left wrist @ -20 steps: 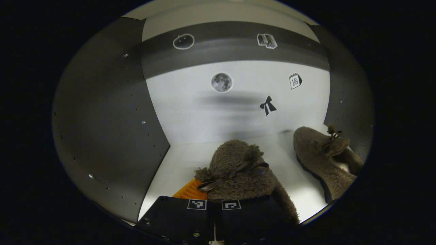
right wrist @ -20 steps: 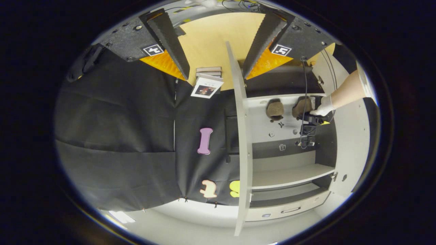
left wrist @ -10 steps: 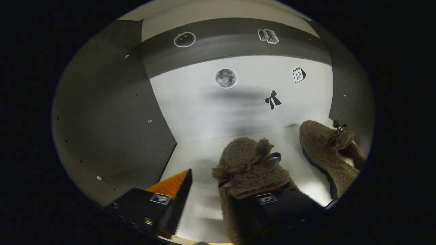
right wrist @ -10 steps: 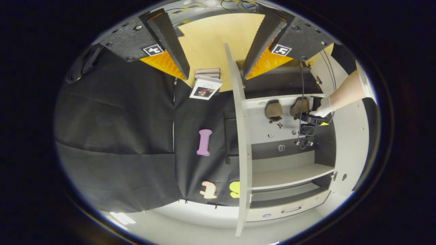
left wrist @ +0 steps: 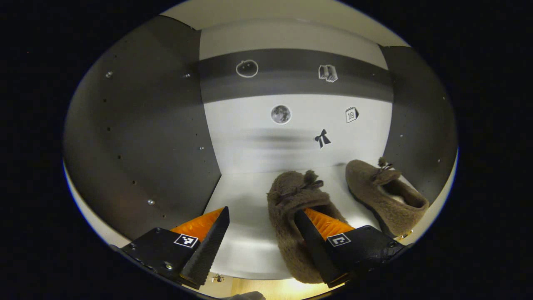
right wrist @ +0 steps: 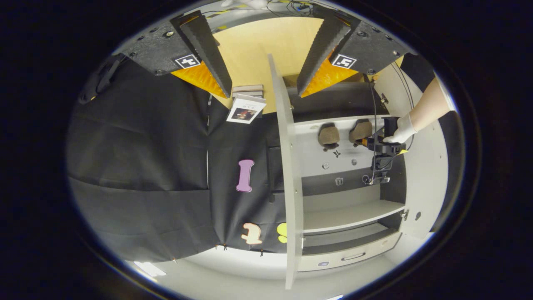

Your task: Grab one shoe with the right hand and put it into the shoe cabinet, grab the other shoe with the left hand and put it into the shoe cabinet; then close the right door with the right hand and the left door with the left hand.

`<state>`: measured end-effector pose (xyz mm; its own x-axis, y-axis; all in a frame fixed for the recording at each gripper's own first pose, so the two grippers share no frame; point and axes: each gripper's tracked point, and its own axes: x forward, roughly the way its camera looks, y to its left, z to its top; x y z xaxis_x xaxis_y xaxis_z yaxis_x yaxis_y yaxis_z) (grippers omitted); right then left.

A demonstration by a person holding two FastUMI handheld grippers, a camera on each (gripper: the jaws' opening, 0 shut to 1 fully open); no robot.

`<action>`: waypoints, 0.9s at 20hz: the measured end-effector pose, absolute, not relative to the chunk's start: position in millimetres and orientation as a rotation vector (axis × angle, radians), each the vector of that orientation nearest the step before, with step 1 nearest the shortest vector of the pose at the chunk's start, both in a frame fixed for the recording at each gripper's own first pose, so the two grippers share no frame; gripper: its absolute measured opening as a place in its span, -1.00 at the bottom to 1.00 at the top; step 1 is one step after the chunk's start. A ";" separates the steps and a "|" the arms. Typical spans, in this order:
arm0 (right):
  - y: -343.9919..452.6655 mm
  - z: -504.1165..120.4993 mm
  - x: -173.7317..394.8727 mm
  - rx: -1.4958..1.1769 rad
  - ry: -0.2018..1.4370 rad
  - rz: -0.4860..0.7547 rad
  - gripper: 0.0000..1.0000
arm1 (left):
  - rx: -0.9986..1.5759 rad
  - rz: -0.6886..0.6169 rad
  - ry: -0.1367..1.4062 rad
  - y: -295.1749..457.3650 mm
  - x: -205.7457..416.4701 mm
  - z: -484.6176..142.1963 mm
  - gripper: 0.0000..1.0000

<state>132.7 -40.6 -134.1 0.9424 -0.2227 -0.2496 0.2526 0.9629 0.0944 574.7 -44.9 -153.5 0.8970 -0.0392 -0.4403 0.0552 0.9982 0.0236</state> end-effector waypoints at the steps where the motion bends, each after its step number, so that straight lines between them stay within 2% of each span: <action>1: -38.3 -132.7 131.8 0.125 0.237 -0.237 0.99 | 0.028 -0.055 0.436 -46.3 565.9 -146.1 0.92; 11: -14.2 -119.4 126.2 0.117 0.195 -0.175 0.99 | 0.051 -0.158 0.136 -67.3 441.9 -29.5 0.93; 12: -13.6 -118.6 127.0 0.109 0.190 -0.171 0.99 | 0.051 -0.165 0.103 -68.4 427.2 -20.3 1.00; 13: -15.7 -120.0 125.9 0.100 0.189 -0.173 0.99 | 0.048 -0.171 0.076 -67.6 411.6 -11.4 0.92; 17: -19.9 -121.0 127.1 0.096 0.178 -0.160 0.99 | 0.026 -0.194 0.034 -67.0 348.5 3.9 0.92; 18: -22.8 -121.5 127.7 0.092 0.176 -0.156 0.99 | 0.019 -0.187 0.024 -62.9 332.7 7.6 1.00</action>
<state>127.7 -22.8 -121.5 0.9725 -0.1466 -0.1811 0.1627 0.9836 0.0776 332.7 -62.9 7.6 0.9823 -0.1856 -0.0258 0.1860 0.9824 0.0169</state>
